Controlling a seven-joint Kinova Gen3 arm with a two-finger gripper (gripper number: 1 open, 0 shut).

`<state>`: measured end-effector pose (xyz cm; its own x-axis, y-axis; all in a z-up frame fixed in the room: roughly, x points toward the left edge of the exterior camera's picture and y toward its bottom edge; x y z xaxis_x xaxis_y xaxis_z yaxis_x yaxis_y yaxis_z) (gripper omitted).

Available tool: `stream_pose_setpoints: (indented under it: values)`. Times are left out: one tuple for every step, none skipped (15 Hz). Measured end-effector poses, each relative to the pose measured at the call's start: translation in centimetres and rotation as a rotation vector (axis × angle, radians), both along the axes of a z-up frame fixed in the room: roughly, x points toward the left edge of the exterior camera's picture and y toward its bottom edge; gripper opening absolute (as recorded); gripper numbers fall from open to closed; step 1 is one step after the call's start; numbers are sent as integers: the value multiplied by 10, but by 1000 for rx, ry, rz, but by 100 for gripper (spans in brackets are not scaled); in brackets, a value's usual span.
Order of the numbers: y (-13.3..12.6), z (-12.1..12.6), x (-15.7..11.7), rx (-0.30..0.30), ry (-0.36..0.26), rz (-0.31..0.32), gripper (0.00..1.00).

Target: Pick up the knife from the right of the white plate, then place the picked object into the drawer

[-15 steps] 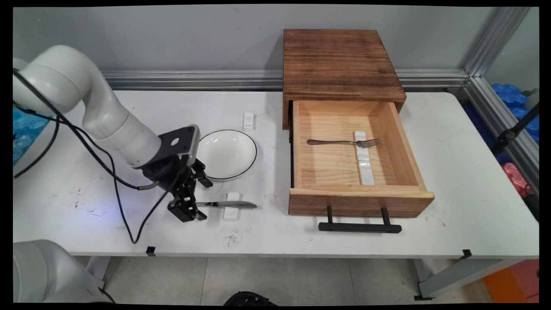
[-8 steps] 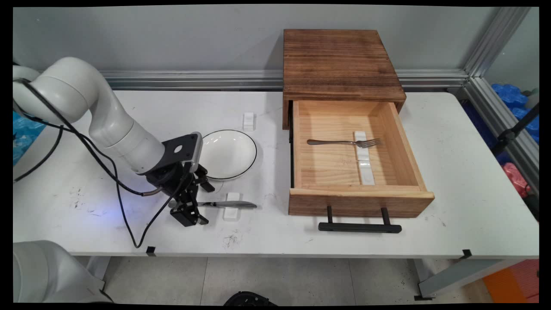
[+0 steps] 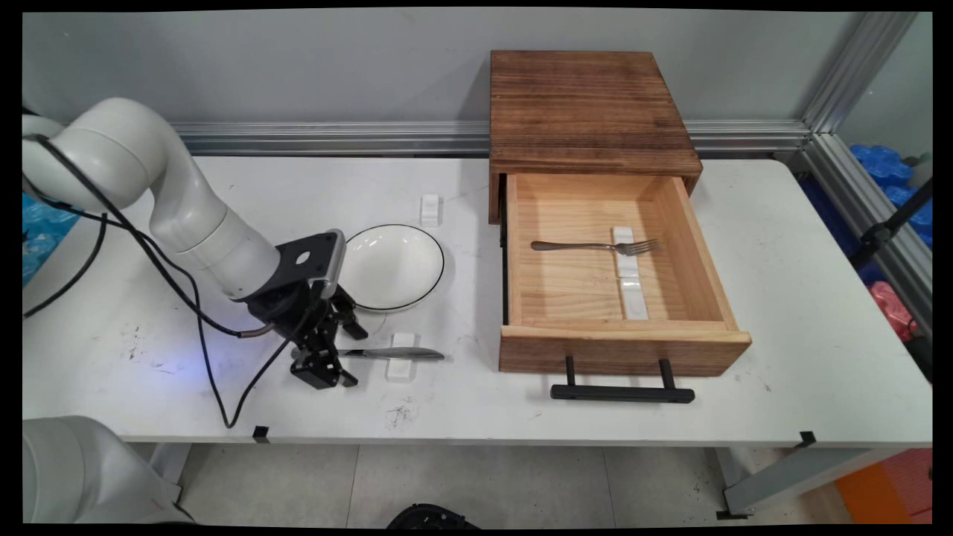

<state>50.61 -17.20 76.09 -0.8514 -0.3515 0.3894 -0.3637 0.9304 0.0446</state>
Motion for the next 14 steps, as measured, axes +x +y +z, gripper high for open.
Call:
stream_pose_setpoints:
  values:
    - [0,0,1,2,0,-1,0]
    - [-1,1,2,4,0,-3,0]
    - [-1,1,3,5,-1,-3,0]
    - [-1,2,4,7,-2,-4,0]
    - [-1,2,5,8,-2,-5,0]
    - [-1,3,6,10,-3,-7,0]
    - [-1,3,7,12,-3,-8,0]
    - [-1,4,7,13,-4,-9,0]
    - [-2,5,8,14,-4,-10,0]
    - [-2,5,9,14,-4,-11,0]
    - [-2,6,9,14,-4,-12,0]
    - [-3,8,10,13,-1,-14,0]
    - [-4,10,9,12,3,-15,0]
    - [-5,14,8,10,8,-16,0]
